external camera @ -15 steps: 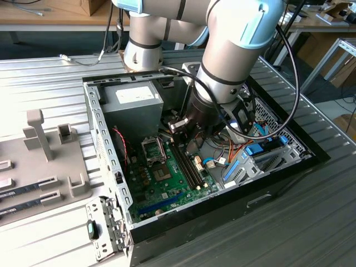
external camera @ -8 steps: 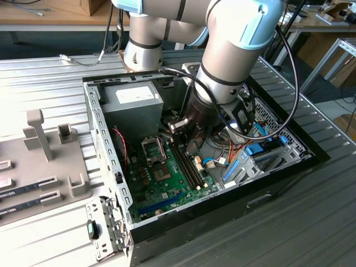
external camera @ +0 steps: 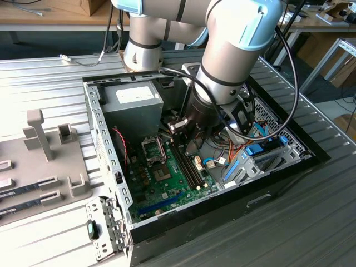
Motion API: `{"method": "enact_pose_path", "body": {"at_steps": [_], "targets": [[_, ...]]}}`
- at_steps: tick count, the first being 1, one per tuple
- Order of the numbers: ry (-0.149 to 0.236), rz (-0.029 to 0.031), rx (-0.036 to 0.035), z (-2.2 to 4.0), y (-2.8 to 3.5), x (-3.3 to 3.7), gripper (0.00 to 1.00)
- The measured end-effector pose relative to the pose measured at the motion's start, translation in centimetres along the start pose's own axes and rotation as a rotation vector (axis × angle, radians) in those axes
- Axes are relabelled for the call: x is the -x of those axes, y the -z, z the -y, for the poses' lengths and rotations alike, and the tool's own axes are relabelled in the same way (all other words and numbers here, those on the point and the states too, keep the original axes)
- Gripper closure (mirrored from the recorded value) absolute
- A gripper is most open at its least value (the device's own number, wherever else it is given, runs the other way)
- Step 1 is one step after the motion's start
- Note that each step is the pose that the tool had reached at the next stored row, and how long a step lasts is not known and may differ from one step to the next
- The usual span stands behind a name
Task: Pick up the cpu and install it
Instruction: 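Place the cpu into insertion slot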
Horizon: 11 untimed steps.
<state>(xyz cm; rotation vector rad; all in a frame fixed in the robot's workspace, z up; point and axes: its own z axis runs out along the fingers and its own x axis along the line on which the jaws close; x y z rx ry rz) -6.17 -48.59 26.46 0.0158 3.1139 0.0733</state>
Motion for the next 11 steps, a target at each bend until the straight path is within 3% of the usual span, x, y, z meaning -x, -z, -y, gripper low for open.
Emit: {"method": "enact_pose_path", "body": {"at_steps": [11], "targets": [[0.000, 0.0000, 0.0000, 0.01, -0.21, -0.01, 0.53]]}}
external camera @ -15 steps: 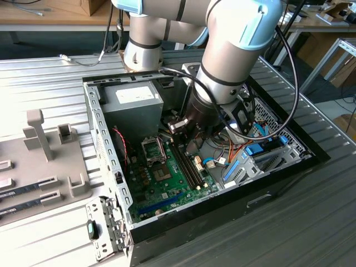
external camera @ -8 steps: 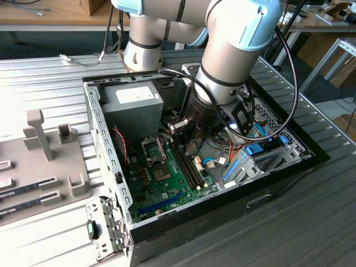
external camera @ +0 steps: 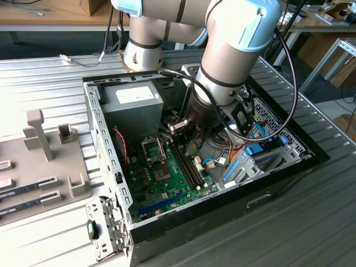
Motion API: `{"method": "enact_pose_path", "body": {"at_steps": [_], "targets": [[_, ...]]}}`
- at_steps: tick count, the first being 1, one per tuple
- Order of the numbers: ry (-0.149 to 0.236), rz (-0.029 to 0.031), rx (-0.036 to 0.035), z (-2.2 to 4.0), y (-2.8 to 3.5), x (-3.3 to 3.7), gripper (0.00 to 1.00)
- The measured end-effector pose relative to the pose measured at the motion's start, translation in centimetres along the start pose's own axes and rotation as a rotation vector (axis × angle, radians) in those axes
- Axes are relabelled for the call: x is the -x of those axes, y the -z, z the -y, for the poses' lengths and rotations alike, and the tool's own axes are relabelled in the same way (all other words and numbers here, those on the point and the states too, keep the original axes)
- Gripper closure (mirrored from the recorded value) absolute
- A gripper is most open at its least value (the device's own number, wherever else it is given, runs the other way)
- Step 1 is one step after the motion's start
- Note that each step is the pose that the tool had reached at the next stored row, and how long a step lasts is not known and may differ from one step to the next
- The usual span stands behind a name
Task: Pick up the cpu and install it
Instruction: 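Place the cpu into insertion slot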
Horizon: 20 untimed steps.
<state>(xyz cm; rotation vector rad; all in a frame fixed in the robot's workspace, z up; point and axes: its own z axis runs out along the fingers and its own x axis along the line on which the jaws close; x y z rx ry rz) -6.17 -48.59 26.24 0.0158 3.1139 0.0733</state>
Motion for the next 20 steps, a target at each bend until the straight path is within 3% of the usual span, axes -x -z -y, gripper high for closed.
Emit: {"method": "enact_pose_path", "body": {"at_steps": [13, 20], "targets": [[0.000, 0.0000, 0.0001, 0.00, -0.05, -0.08, 0.53], [0.000, 0.0001, 0.0000, 0.01, -0.12, -0.77, 0.53]]}}
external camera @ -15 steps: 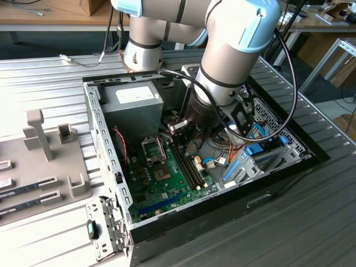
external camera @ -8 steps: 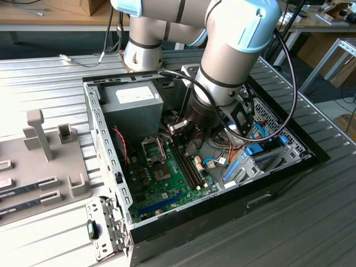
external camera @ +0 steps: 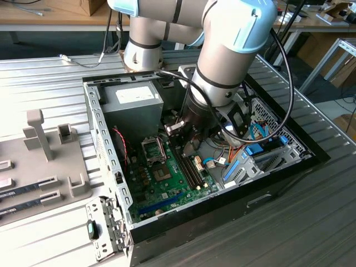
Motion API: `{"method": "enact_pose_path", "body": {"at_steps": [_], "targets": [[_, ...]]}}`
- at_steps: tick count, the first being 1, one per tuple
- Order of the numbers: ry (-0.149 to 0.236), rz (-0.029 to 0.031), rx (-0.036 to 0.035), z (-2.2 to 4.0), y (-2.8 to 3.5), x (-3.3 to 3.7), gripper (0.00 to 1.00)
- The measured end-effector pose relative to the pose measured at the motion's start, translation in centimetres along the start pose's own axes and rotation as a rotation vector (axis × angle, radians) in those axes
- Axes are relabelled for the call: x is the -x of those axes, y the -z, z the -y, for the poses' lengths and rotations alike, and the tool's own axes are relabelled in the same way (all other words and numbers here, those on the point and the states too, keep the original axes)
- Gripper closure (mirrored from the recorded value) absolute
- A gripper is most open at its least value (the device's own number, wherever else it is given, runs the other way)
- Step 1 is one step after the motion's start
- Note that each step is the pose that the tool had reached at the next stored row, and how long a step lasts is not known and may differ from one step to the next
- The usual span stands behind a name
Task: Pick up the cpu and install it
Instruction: 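Place the cpu into insertion slot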
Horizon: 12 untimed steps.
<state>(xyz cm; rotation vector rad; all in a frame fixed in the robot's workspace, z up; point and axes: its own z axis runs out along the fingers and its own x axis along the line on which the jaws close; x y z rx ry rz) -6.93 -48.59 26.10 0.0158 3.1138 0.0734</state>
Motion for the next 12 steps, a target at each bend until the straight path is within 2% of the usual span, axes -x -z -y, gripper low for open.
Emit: {"method": "enact_pose_path", "body": {"at_steps": [6, 12], "targets": [[0.000, -0.0001, -0.0001, 0.02, -0.24, -0.41, 0.53], [0.000, -0.0001, -0.0001, 0.02, -0.38, -0.54, 0.53]]}}
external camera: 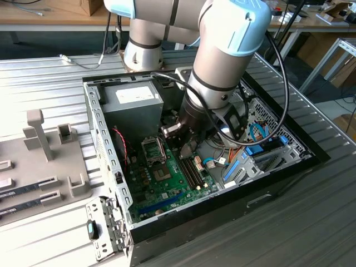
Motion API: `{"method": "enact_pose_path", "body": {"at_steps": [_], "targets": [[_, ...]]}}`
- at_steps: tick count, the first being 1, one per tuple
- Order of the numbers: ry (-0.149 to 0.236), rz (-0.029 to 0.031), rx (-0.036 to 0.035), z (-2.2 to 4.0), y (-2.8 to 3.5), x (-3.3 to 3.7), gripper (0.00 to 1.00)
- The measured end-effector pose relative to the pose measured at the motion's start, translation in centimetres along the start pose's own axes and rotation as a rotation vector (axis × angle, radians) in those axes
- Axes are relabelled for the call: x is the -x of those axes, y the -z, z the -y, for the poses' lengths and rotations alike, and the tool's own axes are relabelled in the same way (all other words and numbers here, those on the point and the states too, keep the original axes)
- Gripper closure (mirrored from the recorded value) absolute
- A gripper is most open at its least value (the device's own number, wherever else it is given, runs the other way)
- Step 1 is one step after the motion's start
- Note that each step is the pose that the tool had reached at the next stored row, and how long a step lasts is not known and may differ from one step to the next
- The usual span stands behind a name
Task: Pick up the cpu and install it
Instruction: 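Place the cpu into insertion slot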
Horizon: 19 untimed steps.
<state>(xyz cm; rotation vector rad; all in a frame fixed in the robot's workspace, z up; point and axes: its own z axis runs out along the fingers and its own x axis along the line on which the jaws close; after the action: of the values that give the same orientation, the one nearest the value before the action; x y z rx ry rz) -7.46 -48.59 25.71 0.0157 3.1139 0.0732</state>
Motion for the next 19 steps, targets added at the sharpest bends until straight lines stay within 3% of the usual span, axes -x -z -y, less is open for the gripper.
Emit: {"method": "enact_pose_path", "body": {"at_steps": [19], "targets": [[0.000, 0.0000, 0.0000, 0.02, -0.41, -0.04, 0.53]]}}
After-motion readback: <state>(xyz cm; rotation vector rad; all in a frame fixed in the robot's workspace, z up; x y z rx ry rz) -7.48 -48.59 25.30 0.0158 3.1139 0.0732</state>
